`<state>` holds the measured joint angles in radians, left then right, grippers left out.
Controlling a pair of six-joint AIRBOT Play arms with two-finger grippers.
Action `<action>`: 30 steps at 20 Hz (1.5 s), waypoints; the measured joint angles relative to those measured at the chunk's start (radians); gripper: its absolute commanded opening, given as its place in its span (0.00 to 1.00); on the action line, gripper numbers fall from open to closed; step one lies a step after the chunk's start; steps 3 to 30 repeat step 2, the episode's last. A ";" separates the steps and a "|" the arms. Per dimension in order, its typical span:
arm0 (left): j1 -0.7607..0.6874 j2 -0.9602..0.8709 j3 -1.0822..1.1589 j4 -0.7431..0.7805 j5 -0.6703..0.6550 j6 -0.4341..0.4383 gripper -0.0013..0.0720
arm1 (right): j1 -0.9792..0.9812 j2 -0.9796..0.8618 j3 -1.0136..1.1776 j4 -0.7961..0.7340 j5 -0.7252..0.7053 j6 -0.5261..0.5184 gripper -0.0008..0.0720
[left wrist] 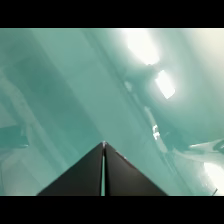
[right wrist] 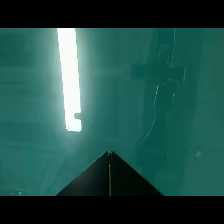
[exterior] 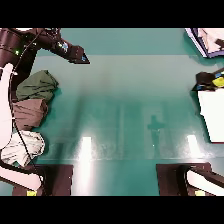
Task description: Fold the shirts.
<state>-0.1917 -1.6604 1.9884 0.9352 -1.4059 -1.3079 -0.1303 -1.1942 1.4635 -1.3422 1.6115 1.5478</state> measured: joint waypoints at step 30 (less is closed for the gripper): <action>0.000 0.000 0.000 0.000 0.005 0.000 0.05 | 0.057 0.000 0.000 0.003 -0.017 -0.003 0.04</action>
